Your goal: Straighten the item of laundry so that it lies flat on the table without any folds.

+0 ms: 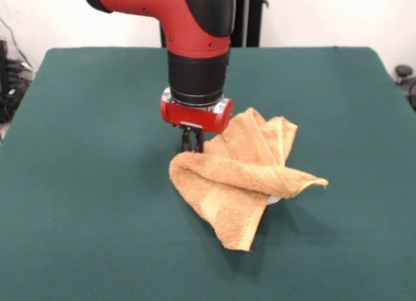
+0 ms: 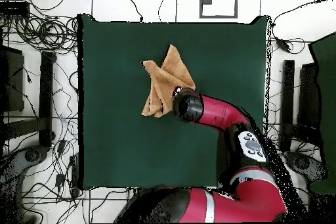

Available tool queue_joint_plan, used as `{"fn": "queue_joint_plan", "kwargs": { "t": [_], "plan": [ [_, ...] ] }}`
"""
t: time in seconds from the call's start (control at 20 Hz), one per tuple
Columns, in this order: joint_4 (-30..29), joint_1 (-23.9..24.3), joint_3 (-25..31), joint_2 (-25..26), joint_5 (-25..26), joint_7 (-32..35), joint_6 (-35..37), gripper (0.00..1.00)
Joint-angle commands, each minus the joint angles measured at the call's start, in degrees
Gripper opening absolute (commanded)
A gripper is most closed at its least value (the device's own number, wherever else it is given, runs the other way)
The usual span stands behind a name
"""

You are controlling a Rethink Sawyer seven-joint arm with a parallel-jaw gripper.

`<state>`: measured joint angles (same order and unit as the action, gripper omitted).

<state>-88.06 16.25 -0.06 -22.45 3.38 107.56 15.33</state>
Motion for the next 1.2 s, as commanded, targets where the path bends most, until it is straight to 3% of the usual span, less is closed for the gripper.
{"fn": "queue_joint_plan", "kwargs": {
  "t": [0.05,0.15,0.2,0.4,0.9,1.15,1.2],
  "plan": [
    [5.9,-0.5,-11.7,5.3,1.6,9.4,-3.5,0.00],
    [7.0,-2.5,-16.8,4.0,3.0,8.7,-1.7,0.00],
    [8.6,-4.7,-21.3,3.4,4.6,7.7,2.5,0.00],
    [11.2,-8.0,-29.7,1.1,8.7,4.9,6.2,0.00],
    [11.6,-14.1,-37.8,2.7,10.6,9.1,3.3,0.00],
    [11.0,-16.8,-41.7,6.5,8.7,12.9,-0.8,0.00],
    [9.7,-16.0,-40.0,7.0,7.2,14.0,-1.8,0.00]
  ]
}}
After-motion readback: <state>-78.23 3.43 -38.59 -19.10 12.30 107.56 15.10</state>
